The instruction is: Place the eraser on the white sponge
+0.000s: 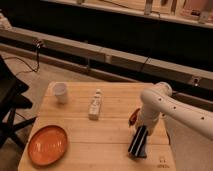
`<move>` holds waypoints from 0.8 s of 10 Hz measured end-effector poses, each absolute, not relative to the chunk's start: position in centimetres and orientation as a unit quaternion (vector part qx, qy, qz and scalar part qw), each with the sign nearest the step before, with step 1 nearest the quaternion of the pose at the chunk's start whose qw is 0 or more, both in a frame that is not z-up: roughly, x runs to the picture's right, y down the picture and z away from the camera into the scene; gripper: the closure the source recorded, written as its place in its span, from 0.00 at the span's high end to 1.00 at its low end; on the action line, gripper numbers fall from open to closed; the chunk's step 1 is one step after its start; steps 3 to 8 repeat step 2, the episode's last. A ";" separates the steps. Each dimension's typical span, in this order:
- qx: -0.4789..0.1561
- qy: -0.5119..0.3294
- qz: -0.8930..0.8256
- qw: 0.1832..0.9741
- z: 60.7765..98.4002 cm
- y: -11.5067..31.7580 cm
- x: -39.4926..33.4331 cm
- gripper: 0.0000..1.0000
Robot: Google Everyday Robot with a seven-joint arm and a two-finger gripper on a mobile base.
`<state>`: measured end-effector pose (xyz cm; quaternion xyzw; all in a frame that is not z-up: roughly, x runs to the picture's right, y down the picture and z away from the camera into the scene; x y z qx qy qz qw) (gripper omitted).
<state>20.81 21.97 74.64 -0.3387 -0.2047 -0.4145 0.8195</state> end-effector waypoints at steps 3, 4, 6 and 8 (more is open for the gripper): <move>-0.331 -0.202 -0.422 0.819 74.6 21.6 20.5 0.63; -0.331 -0.202 -0.422 0.819 74.6 21.6 20.5 0.63; -0.331 -0.202 -0.422 0.819 74.6 21.6 20.5 0.63; -0.331 -0.202 -0.422 0.819 74.6 21.6 20.5 0.63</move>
